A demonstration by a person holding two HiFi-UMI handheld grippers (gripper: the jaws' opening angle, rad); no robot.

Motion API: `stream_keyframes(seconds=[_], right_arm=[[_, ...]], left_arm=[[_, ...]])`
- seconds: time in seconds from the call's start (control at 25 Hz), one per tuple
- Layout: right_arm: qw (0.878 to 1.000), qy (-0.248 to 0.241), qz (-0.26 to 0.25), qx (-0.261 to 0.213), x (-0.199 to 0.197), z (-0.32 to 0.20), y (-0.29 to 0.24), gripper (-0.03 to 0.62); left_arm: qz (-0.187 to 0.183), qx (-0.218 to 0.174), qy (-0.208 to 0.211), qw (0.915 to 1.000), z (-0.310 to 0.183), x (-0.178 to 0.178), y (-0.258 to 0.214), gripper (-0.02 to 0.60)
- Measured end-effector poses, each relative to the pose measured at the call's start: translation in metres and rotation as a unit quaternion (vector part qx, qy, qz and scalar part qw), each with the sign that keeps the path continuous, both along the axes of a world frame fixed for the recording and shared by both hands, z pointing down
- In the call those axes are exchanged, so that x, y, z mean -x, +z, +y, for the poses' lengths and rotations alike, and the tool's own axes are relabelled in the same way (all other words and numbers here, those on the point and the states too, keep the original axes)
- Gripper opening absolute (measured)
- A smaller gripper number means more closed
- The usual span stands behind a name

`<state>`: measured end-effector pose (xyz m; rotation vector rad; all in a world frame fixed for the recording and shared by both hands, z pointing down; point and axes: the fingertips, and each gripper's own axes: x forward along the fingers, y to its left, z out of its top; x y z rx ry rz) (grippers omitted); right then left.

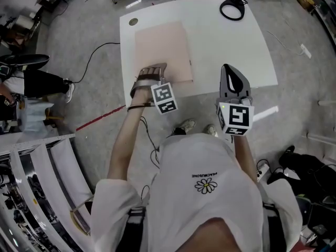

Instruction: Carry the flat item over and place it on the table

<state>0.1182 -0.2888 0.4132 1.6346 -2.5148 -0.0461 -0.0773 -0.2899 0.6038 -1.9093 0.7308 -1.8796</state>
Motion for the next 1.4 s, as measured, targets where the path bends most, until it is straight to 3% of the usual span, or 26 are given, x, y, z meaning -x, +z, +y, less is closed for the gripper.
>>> stream_keyframes(seconds=[0.16, 0.28, 0.36, 0.44, 0.52, 0.56, 0.68, 0.72, 0.76, 0.8, 0.92, 1.0, 1.16, 1.24, 1.4], right_arm=[[0.999, -0.005, -0.003, -0.032, -0.002, -0.012, -0.021, 0.012], [0.999, -0.008, -0.007, -0.047, -0.003, -0.016, -0.033, 0.012], [0.998, -0.01, -0.009, -0.055, -0.001, -0.02, -0.039, 0.012], [0.998, -0.014, -0.01, -0.064, 0.002, -0.023, -0.045, 0.012], [0.997, -0.023, -0.009, -0.073, 0.009, -0.024, -0.051, 0.012], [0.997, -0.029, -0.007, -0.077, 0.012, -0.024, -0.054, 0.012], [0.995, -0.049, 0.003, -0.087, 0.02, -0.024, -0.059, 0.012], [0.994, -0.056, 0.007, -0.089, 0.022, -0.024, -0.061, 0.012], [0.994, -0.062, 0.01, -0.092, 0.023, -0.024, -0.063, 0.012], [0.993, -0.067, 0.011, -0.097, 0.025, -0.024, -0.066, 0.012], [0.992, -0.071, 0.01, -0.103, 0.028, -0.024, -0.069, 0.012], [0.992, -0.075, 0.011, -0.101, 0.034, -0.023, -0.067, 0.012], [0.993, -0.083, 0.015, -0.078, 0.044, -0.016, -0.05, 0.012], [0.995, -0.079, 0.023, -0.064, 0.045, -0.012, -0.04, 0.012], [0.996, -0.071, 0.028, -0.046, 0.047, -0.008, -0.027, 0.012]], left_arm=[[0.026, -0.03, -0.011, 0.9992, -0.005, -0.003, -0.033, 0.423], [0.082, -0.075, -0.028, 0.9934, -0.018, -0.008, -0.078, 0.423], [0.133, -0.116, -0.046, 0.9833, -0.031, -0.009, -0.118, 0.423], [0.194, -0.163, -0.068, 0.9651, -0.046, -0.007, -0.158, 0.422], [0.274, -0.213, -0.099, 0.9325, -0.056, -0.001, -0.198, 0.411], [0.323, -0.239, -0.119, 0.9081, -0.058, 0.003, -0.216, 0.389], [0.461, -0.306, -0.183, 0.8127, -0.052, 0.021, -0.26, 0.175], [0.492, -0.322, -0.2, 0.7837, -0.048, 0.025, -0.269, 0.134], [0.514, -0.334, -0.214, 0.7606, -0.043, 0.029, -0.275, 0.129], [0.526, -0.347, -0.224, 0.7438, -0.038, 0.031, -0.278, 0.129], [0.523, -0.403, -0.238, 0.7126, -0.024, 0.037, -0.287, 0.069], [0.53, -0.431, -0.247, 0.6869, -0.011, 0.041, -0.293, 0.028], [0.598, -0.412, -0.267, 0.6335, 0.015, 0.036, -0.283, 0.017], [0.618, -0.392, -0.287, 0.6183, 0.024, 0.032, -0.266, 0.017], [0.621, -0.383, -0.338, 0.5948, 0.031, 0.044, -0.236, 0.016]])
